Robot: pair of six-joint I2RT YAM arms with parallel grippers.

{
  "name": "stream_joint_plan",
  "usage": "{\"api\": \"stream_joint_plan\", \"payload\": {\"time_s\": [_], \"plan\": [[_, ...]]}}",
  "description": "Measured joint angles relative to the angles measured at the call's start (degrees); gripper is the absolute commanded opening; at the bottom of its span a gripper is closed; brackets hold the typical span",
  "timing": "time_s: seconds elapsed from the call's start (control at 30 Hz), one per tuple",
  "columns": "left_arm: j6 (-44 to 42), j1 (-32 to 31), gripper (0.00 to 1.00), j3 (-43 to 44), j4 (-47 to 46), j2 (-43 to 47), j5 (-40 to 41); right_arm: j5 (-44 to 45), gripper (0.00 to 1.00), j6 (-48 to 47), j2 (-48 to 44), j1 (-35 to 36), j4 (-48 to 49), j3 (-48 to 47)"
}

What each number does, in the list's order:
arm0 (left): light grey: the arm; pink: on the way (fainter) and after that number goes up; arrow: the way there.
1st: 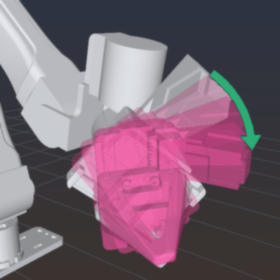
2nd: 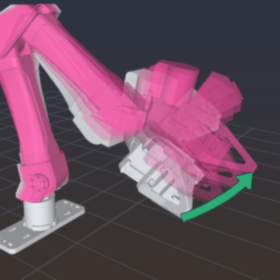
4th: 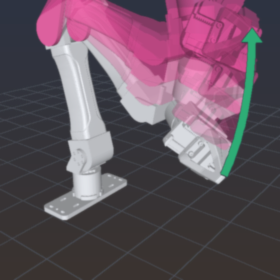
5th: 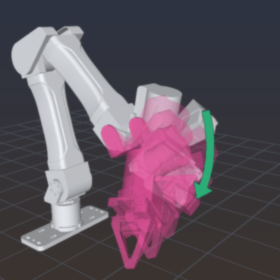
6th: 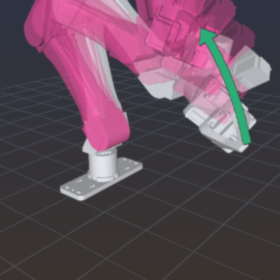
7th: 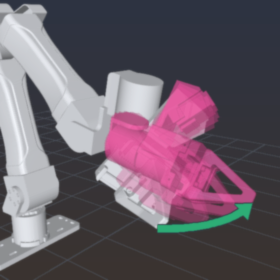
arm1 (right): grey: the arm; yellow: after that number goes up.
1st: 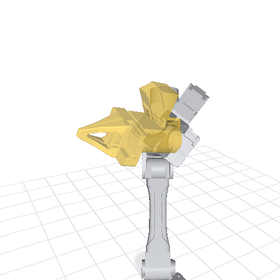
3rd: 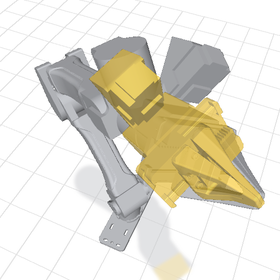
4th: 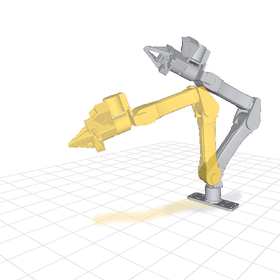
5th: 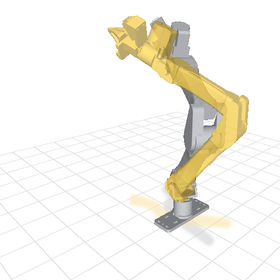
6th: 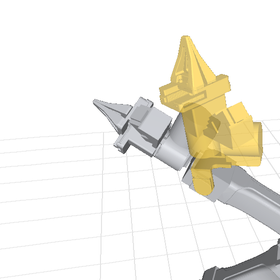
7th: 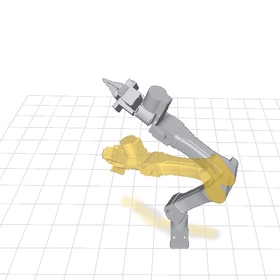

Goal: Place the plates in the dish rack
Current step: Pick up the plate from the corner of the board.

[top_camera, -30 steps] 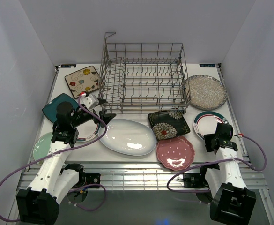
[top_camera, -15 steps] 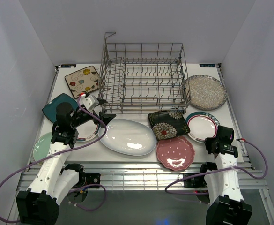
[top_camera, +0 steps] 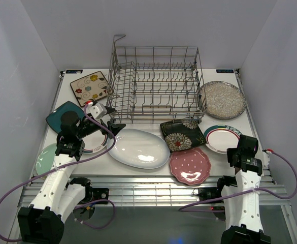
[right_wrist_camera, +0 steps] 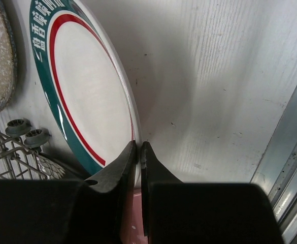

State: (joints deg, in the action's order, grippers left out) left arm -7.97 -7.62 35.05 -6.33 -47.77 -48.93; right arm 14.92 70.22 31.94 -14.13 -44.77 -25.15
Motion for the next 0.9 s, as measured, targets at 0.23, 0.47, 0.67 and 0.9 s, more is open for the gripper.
{"api": "stream_joint_plan", "payload": {"time_s": [0.23,0.47,0.67,0.9], "plan": [[-0.15,0.00,0.98,0.00,0.20,0.00,0.00,3.58,0.08,-1.22,0.20,0.00,-4.50,-4.79],[-0.22,0.00,0.98,0.00,0.37,-0.02,0.00,7.10,0.08,-4.04,1.42,0.00,-8.07,-10.60],[-0.44,0.00,0.98,0.00,0.37,-0.15,0.00,8.70,0.08,-6.47,3.04,0.00,-8.74,-13.46],[-0.61,0.00,0.98,0.00,0.39,-0.52,-0.02,8.94,0.08,-8.11,3.54,0.00,-9.03,-13.60]]}}
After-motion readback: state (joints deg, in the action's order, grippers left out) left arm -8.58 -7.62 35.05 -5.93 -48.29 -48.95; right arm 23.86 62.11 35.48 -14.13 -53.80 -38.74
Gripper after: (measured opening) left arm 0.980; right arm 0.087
